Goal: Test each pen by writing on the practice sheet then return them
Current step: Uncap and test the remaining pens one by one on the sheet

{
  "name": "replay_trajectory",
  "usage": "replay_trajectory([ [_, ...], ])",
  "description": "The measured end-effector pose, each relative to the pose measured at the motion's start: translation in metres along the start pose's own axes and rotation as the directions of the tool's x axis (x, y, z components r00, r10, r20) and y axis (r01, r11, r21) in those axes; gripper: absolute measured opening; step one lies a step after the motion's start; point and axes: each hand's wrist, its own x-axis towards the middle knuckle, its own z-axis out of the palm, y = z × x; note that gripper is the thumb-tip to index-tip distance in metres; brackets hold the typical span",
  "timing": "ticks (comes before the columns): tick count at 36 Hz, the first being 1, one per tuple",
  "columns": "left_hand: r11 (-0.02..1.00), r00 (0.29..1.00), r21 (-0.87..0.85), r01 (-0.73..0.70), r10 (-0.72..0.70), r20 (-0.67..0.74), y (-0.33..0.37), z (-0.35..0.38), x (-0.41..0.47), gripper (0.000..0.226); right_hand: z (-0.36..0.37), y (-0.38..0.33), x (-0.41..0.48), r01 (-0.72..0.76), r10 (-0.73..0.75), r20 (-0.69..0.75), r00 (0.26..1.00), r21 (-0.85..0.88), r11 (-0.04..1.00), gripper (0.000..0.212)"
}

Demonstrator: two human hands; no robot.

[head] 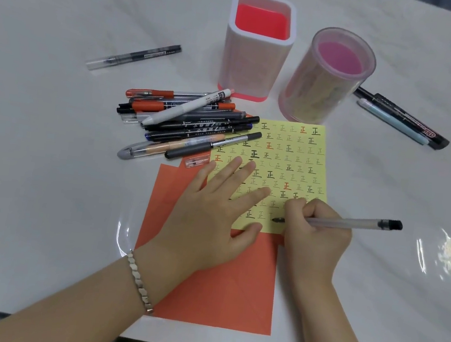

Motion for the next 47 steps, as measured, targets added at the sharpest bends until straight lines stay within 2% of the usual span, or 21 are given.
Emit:
replay_trajectory([
  [6,1.000,1.000,-0.008,0.003,-0.003,-0.003,0.0002,0.0001,0.0004,0.048,-0.0011,-0.0011,0.0001,-0.013,0.015,-0.038,0.999,0.041,0.999,0.045],
  [10,1.000,1.000,-0.010,0.001,-0.001,-0.007,-0.0003,-0.0001,0.0002,0.048,0.0003,-0.0005,-0.0007,0.008,-0.008,-0.016,1.000,0.020,1.000,0.039],
  [15,1.000,1.000,-0.008,0.004,-0.004,0.002,-0.0002,0.0002,0.0004,0.048,-0.0010,-0.0001,0.0000,0.008,-0.007,-0.059,0.998,0.011,1.000,0.046],
  [22,1.000,1.000,-0.017,0.006,-0.006,-0.006,-0.0001,0.0003,0.0003,0.048,-0.0007,0.0003,0.0002,-0.001,0.002,-0.026,1.000,0.012,1.000,0.046],
  [33,1.000,1.000,-0.012,-0.001,0.001,-0.005,-0.0007,0.0014,0.0003,0.048,0.0000,-0.0007,0.0003,0.011,-0.011,0.005,1.000,-0.024,1.000,0.033],
  [44,1.000,1.000,-0.009,-0.006,0.006,-0.006,-0.0009,0.0008,0.0003,0.049,-0.0002,-0.0020,-0.0013,0.015,-0.015,0.033,0.999,-0.001,1.000,0.035],
  [47,1.000,1.000,-0.004,-0.008,0.008,-0.001,-0.0011,0.0007,0.0003,0.049,-0.0006,-0.0012,-0.0014,0.015,-0.015,-0.004,1.000,-0.002,1.000,0.041],
])
